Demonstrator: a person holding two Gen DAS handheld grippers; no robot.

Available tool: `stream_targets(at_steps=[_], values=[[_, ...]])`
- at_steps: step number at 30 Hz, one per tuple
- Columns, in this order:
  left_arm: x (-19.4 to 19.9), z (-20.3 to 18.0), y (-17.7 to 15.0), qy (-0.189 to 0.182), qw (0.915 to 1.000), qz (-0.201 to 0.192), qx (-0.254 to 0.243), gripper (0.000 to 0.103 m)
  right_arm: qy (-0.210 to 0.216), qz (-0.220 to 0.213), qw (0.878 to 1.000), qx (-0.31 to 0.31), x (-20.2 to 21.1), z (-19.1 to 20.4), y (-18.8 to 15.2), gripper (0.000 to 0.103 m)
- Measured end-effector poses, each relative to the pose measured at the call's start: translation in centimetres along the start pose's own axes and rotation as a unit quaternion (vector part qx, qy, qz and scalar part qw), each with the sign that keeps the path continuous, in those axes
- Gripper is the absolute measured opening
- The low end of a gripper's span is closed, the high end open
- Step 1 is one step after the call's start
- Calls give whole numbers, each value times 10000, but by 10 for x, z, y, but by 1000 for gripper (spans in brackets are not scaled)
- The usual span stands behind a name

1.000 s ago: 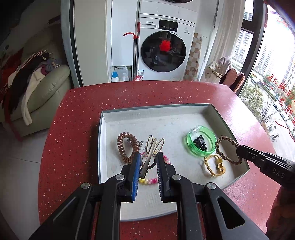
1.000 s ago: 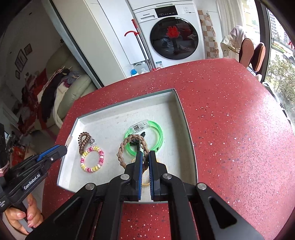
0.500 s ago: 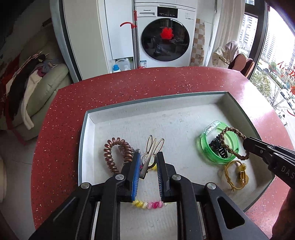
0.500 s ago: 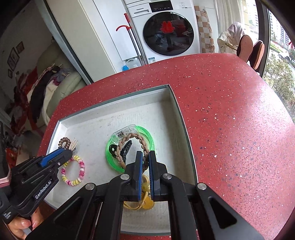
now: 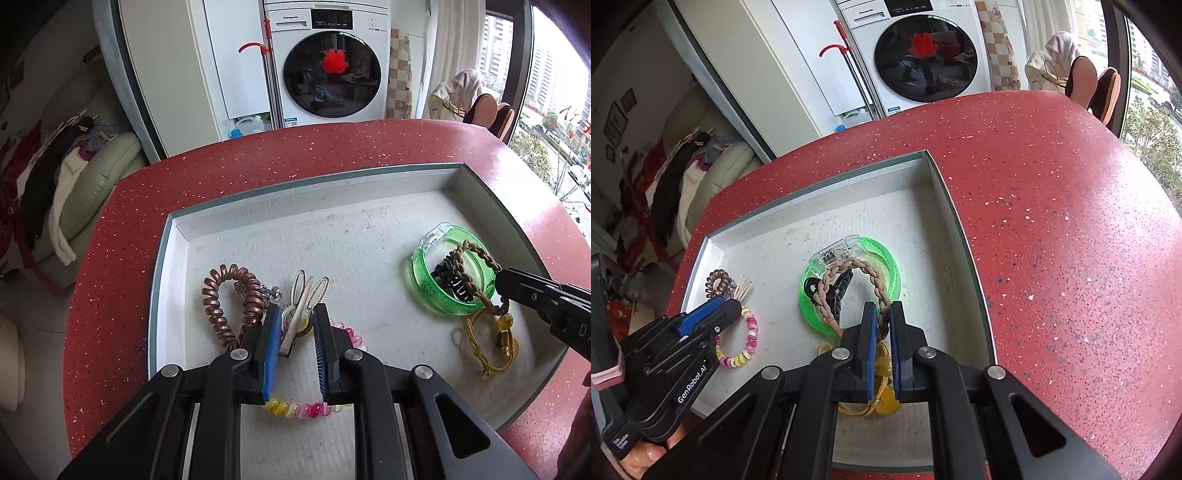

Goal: Organize jewelry
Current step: 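Carry the hair clip and braided bracelet over the tray with both tools, then open both tools to release the clip and braided bracelet into the tray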

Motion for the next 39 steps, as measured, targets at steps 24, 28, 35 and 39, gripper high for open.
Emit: stream_targets(at_steps=[24,28,35,39], values=[[25,13,-4,-255,9988,-274,315,37,445,-412,9982,29,38,18,-17,64],[39,21,-5,-53,9972,-567,494,103,514,-439,9977,52,43,17,-20,65],[58,25,-9,-50,9964,-691,499,103,718,-645,9952,156,62,22,-31,80],[62,27,-16,-117,9965,-612,566,103,758,-894,9931,91,76,24,-39,103]])
Point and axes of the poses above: each gripper's, at about its wrist camera, not at the fingertips, and x roughly against the way its jaws point, z to its left, y to its top, the point moved 6 cm from there along -x, roughly the way its jaws point, and after that the axes turned 12 degrees about z, right-handed, at the moved point
